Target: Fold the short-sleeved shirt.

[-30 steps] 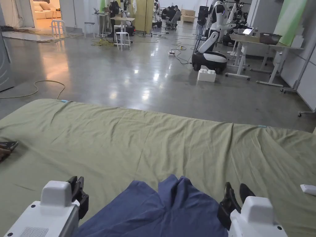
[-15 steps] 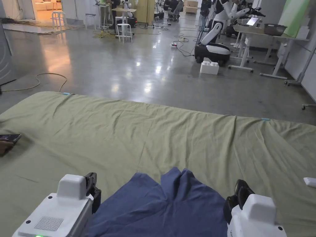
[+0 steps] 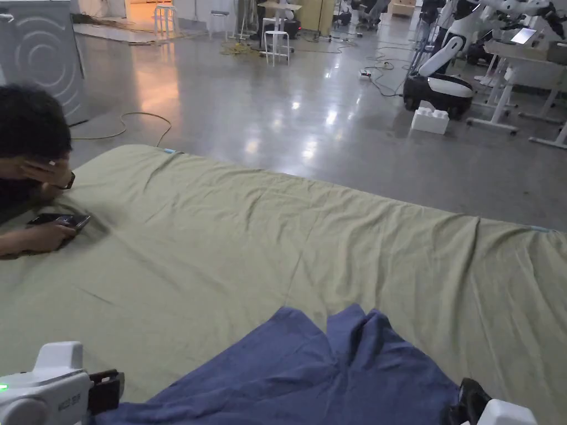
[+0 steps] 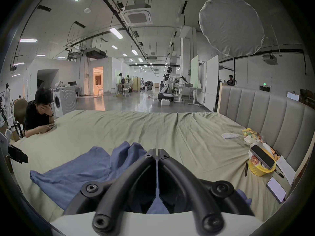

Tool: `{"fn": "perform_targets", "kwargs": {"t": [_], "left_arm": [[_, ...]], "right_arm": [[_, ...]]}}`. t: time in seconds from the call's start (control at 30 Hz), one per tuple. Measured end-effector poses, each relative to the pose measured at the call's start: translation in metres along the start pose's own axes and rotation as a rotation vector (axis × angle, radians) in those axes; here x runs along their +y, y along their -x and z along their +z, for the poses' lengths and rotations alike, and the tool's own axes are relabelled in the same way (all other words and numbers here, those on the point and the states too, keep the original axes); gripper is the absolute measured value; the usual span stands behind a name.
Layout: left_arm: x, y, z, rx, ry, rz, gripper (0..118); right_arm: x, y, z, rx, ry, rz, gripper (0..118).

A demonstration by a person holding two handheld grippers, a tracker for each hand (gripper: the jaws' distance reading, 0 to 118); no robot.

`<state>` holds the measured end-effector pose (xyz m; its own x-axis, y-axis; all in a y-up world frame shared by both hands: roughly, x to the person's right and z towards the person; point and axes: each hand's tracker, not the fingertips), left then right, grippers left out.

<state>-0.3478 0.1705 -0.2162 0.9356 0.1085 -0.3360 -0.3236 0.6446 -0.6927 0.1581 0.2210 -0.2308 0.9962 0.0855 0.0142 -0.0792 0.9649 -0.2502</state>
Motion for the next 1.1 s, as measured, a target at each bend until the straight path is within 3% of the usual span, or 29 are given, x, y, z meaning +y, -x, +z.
{"fn": "perform_targets", "kwargs": {"t": [0.3, 0.47, 0.57, 0.6, 0.63, 0.67, 0.77, 0.83, 0.93, 0.97, 1.1], "left_arm": [[-0.015, 0.011, -0.061, 0.113, 0.197, -0.015, 68], [-0.024, 0.008, -0.067, 0.111, 0.163, -0.015, 65], [-0.025, 0.003, -0.064, 0.103, 0.144, -0.067, 41], [-0.026, 0.000, -0.063, 0.086, 0.142, -0.083, 23], [-0.025, -0.002, -0.062, 0.070, 0.135, -0.086, 14], [-0.025, -0.004, -0.062, 0.043, 0.134, -0.083, 8], [-0.030, -0.007, -0.063, 0.043, 0.133, -0.076, 7], [-0.031, -0.005, -0.060, 0.037, 0.126, -0.079, 6], [-0.030, 0.000, -0.055, 0.014, 0.112, -0.071, 5], [-0.029, 0.003, -0.050, 0.002, 0.108, -0.061, 5], [-0.025, 0.008, -0.033, -0.036, 0.046, -0.014, 5]], "right_arm": [[-0.015, -0.002, -0.014, -0.005, 0.083, -0.011, 3], [-0.020, -0.004, -0.021, -0.005, 0.106, -0.002, 3], [-0.022, -0.005, -0.031, 0.001, 0.123, 0.000, 3], [-0.021, -0.006, -0.036, 0.008, 0.134, 0.001, 3], [-0.021, -0.006, -0.044, 0.017, 0.151, 0.000, 3], [-0.019, -0.007, -0.053, 0.026, 0.169, -0.001, 3], [-0.014, -0.010, -0.087, 0.041, 0.238, 0.024, 4], [-0.009, -0.012, -0.117, 0.072, 0.295, 0.046, 20], [-0.003, -0.016, -0.171, 0.144, 0.413, 0.128, 61], [-0.001, -0.016, -0.191, 0.157, 0.445, 0.165, 68], [0.003, -0.017, -0.254, 0.178, 0.552, 0.205, 71]]}}
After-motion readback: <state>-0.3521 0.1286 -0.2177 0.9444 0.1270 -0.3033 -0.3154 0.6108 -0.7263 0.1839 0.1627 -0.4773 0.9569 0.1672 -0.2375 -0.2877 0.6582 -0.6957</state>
